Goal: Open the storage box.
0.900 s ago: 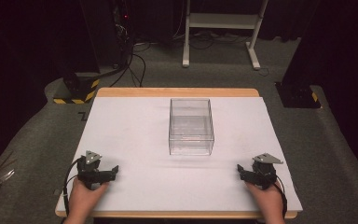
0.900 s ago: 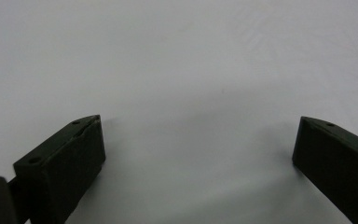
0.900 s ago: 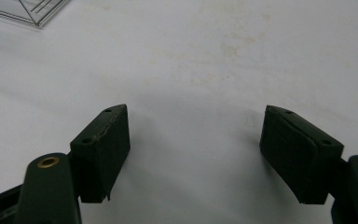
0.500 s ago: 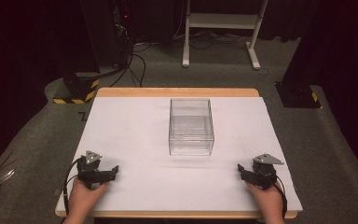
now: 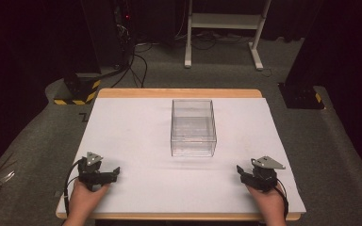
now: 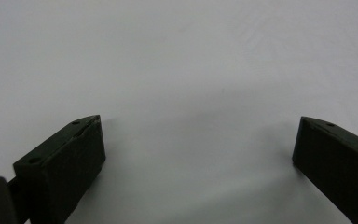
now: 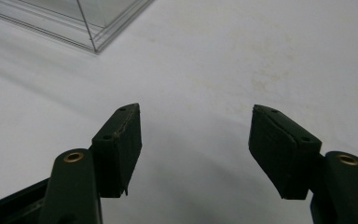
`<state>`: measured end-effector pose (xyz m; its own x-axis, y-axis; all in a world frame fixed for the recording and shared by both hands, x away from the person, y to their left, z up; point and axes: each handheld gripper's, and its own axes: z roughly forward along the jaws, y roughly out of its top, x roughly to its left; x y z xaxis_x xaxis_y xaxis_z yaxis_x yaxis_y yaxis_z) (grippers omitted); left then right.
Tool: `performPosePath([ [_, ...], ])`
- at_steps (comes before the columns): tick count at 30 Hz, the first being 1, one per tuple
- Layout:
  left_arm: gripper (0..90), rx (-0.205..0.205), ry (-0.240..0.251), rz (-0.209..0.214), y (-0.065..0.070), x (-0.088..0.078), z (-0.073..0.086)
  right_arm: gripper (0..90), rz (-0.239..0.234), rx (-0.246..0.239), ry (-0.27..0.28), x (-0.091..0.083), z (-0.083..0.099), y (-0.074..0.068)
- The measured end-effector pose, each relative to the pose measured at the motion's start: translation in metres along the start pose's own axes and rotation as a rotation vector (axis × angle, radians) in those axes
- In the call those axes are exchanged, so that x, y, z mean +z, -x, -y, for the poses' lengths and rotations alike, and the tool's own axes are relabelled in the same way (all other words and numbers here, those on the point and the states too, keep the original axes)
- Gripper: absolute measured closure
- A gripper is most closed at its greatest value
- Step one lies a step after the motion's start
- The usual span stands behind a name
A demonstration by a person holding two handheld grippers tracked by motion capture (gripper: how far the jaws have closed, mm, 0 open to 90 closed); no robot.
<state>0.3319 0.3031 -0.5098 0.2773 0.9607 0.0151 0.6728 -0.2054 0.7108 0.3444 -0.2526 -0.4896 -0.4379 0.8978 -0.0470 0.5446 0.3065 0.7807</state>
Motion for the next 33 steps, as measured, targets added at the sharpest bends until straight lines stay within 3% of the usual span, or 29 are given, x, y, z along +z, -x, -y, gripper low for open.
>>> performPosePath([
  [13, 2.3, 0.0, 0.0, 0.001, 0.0, 0.0, 0.0, 36.4, -0.03, -0.069, 0.056, -0.003, -0.004, -0.023],
  [19, 2.3, 0.0, -0.001, 0.001, 0.0, 0.0, 0.0, 37.2, -0.056, -0.075, 0.076, -0.001, -0.003, -0.031],
  [24, 2.3, 0.0, -0.001, 0.0, 0.0, 0.0, 0.0, 35.9, -0.08, -0.071, 0.073, -0.001, -0.005, -0.037],
  [33, 2.2, 0.001, 0.0, -0.002, 0.0, 0.0, 0.0, 33.2, -0.095, -0.121, 0.072, 0.001, -0.007, -0.05],
])
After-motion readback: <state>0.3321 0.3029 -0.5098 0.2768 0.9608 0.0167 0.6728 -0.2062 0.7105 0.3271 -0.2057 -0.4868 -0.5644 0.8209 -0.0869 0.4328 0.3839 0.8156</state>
